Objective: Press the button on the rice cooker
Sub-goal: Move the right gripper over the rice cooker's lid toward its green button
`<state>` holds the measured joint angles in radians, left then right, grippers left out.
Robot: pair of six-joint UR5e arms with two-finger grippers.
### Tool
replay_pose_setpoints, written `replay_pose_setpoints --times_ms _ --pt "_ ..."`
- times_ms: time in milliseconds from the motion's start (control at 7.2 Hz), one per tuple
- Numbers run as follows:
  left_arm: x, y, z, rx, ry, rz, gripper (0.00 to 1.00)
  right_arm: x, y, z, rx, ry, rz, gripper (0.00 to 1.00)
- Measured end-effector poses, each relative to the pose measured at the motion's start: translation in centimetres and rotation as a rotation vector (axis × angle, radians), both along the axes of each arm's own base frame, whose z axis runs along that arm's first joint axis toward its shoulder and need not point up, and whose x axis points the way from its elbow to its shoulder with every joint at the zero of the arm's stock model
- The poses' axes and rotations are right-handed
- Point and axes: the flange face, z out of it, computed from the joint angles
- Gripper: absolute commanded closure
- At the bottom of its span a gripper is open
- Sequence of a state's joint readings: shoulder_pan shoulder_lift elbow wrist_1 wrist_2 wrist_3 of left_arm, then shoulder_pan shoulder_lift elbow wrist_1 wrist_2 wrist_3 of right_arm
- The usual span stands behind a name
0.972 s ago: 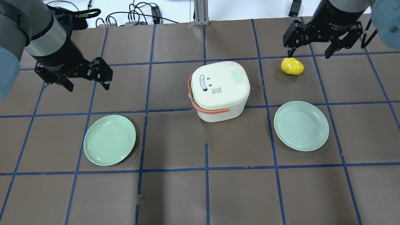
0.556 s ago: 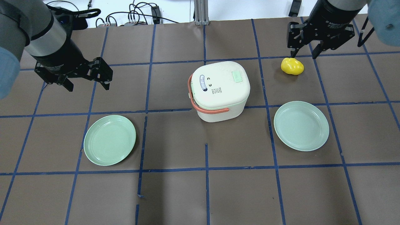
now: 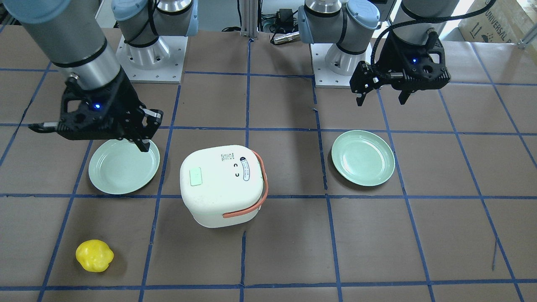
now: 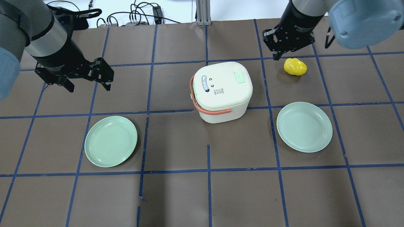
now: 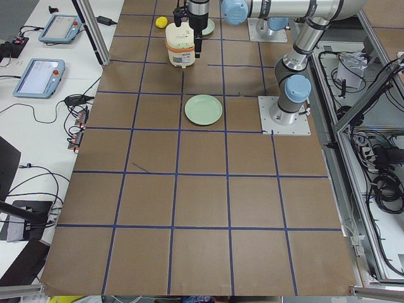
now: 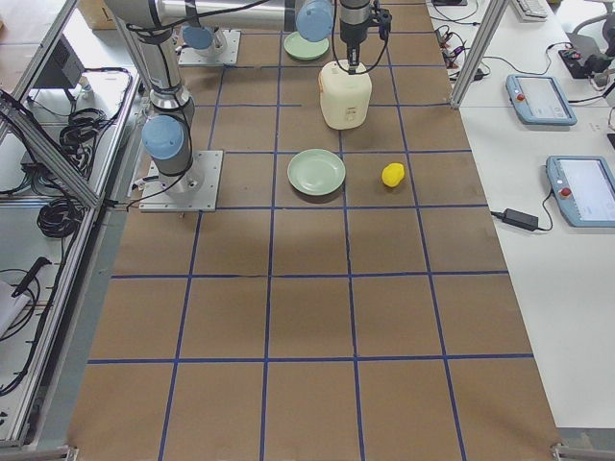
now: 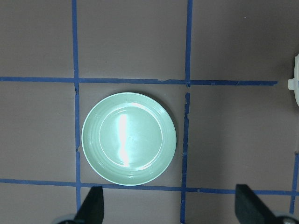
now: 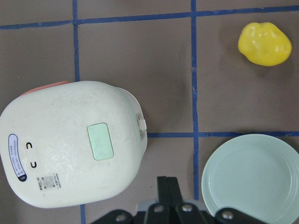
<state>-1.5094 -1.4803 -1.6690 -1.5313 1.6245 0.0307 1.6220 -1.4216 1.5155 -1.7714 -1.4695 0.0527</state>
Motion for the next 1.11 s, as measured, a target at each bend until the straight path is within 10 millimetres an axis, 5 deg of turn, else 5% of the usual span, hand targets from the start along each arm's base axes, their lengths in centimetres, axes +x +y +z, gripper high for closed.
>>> replay_pose_setpoints --times_ms 556,1111 --pt "0.0 0.0 0.0 0.0 0.0 0.0 0.0 4.6 -4.7 -5.2 -0.032 -0.008 0.028 0.94" --pt "0.0 0.0 0.0 0.0 0.0 0.0 0.0 6.1 -4.7 -6.8 -0.019 -0.007 0.014 0.94"
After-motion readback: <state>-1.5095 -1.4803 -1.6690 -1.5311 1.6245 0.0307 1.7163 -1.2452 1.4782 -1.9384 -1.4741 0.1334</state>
